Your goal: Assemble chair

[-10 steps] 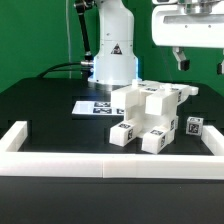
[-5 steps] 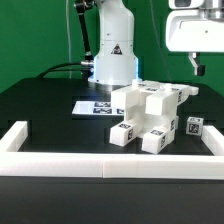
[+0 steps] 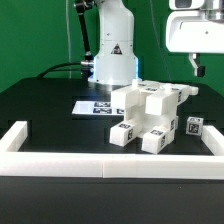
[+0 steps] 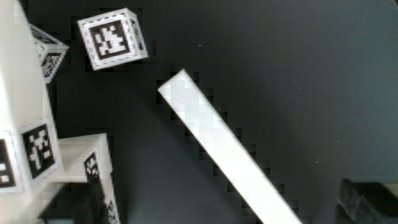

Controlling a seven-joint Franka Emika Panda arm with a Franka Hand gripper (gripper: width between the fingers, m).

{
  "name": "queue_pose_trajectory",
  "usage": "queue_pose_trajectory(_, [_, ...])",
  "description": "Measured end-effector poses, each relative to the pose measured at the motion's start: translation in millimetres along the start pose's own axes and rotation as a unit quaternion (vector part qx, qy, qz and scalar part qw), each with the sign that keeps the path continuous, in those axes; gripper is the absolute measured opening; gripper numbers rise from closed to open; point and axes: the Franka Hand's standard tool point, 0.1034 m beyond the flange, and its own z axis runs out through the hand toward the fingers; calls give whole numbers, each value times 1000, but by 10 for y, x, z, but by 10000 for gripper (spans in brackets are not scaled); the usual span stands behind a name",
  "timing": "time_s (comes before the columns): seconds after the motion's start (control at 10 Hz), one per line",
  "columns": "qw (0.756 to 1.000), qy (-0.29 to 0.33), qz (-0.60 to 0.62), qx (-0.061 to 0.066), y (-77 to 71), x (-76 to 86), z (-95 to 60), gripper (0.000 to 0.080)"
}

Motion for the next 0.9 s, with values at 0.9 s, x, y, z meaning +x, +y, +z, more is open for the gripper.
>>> queue_pose_trajectory(0.9, [1000, 10, -1, -8, 3, -12, 303, 649])
